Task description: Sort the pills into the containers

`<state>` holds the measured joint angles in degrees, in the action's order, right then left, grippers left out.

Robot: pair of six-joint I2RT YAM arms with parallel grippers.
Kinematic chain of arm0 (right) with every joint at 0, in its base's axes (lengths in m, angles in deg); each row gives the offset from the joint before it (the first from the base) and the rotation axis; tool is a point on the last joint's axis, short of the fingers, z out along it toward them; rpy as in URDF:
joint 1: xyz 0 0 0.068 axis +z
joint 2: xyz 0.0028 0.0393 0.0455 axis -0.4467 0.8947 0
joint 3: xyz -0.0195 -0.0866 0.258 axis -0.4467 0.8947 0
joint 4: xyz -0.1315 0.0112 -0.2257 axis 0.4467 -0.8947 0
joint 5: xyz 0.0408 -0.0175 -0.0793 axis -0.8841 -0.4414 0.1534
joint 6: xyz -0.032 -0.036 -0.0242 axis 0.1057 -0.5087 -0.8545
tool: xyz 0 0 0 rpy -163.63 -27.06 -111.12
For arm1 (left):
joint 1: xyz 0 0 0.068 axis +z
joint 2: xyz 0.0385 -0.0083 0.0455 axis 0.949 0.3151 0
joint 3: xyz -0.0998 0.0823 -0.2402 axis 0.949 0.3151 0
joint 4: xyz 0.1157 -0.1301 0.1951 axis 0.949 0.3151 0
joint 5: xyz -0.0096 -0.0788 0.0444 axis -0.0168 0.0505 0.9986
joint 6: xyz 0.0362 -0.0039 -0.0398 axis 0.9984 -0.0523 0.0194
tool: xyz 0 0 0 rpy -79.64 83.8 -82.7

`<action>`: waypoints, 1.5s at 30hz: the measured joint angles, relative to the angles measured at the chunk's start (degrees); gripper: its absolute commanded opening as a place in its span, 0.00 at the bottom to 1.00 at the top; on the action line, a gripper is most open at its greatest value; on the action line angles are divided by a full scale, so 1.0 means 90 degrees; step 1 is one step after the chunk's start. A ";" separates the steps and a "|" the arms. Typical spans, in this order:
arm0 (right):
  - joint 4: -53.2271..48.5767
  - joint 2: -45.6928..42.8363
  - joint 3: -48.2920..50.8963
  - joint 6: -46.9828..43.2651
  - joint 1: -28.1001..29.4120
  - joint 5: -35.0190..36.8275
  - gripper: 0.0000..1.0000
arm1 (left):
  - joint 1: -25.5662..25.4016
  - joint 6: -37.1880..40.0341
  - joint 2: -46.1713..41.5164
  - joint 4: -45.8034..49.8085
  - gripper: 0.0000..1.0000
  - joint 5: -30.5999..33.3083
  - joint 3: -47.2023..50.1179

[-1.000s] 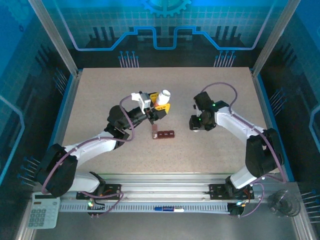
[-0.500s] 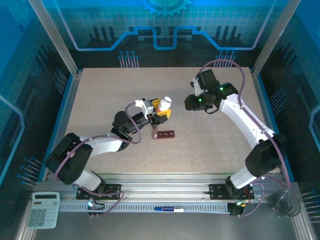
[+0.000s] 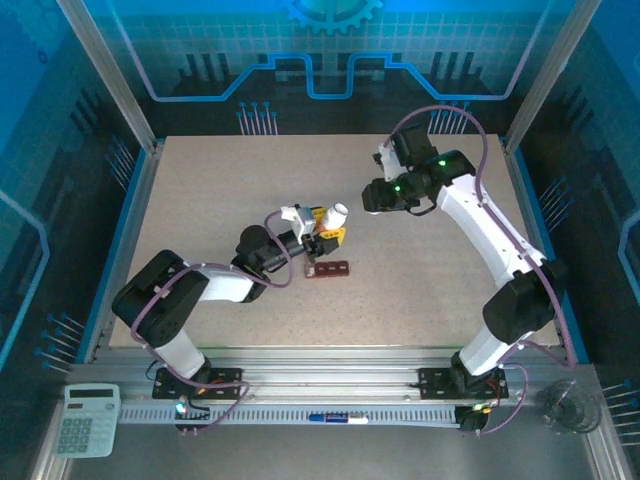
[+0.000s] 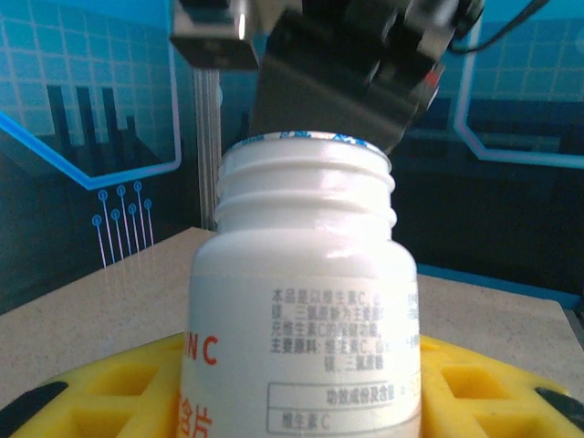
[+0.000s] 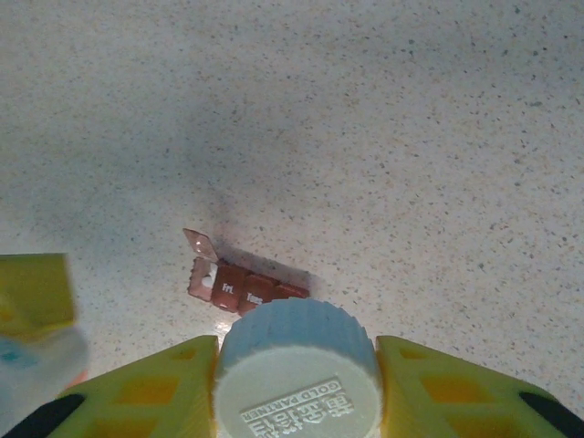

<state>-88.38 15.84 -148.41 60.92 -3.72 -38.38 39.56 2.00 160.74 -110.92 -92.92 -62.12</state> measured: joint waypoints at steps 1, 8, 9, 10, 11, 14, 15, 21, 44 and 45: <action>-0.0034 0.0000 -0.0053 -0.0032 0.0000 -0.0066 0.42 | 0.0000 0.0010 0.0051 0.0000 0.00 -0.0010 0.0000; -0.0352 0.0015 -0.0396 -0.0391 0.0000 -0.0709 0.44 | -0.0029 0.0041 0.0240 -0.0002 0.00 -0.0114 0.0019; -0.0406 0.0027 -0.0454 -0.0452 0.0000 -0.0816 0.44 | -0.0032 0.0041 0.0257 -0.0002 0.00 -0.0121 0.0022; -0.0452 0.0041 -0.0515 -0.0522 0.0000 -0.0928 0.44 | -0.0039 0.0041 0.0274 0.0000 0.00 -0.0124 0.0022; -0.0522 0.0061 -0.0580 -0.0597 0.0000 -0.1039 0.44 | -0.0041 0.0041 0.0284 -0.0002 0.00 -0.0143 0.0022; -0.0685 0.0097 -0.0712 -0.0804 0.0000 -0.1316 0.44 | -0.0046 0.0044 0.0294 -0.0002 0.00 -0.0192 0.0022; -0.0738 0.0107 -0.0741 -0.0857 0.0000 -0.1377 0.45 | -0.0046 0.0044 0.0294 -0.0002 0.00 -0.0214 0.0022; -0.0976 0.0158 -0.0770 -0.1151 0.0002 -0.1746 0.46 | -0.0051 0.0119 0.0296 -0.0002 0.00 -0.0333 0.0022; -0.1078 0.0525 -0.0867 -0.1353 0.0352 -0.2047 0.47 | -0.0051 0.0158 0.0304 0.0002 0.00 -0.0517 0.0024; -0.1083 0.0537 -0.0877 -0.1353 0.0355 -0.2047 0.47 | -0.0051 0.0155 0.0304 0.0002 0.00 -0.0525 0.0024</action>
<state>-98.13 20.67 -156.30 48.75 -0.53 -56.81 39.10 3.40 163.48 -110.90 -97.64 -61.90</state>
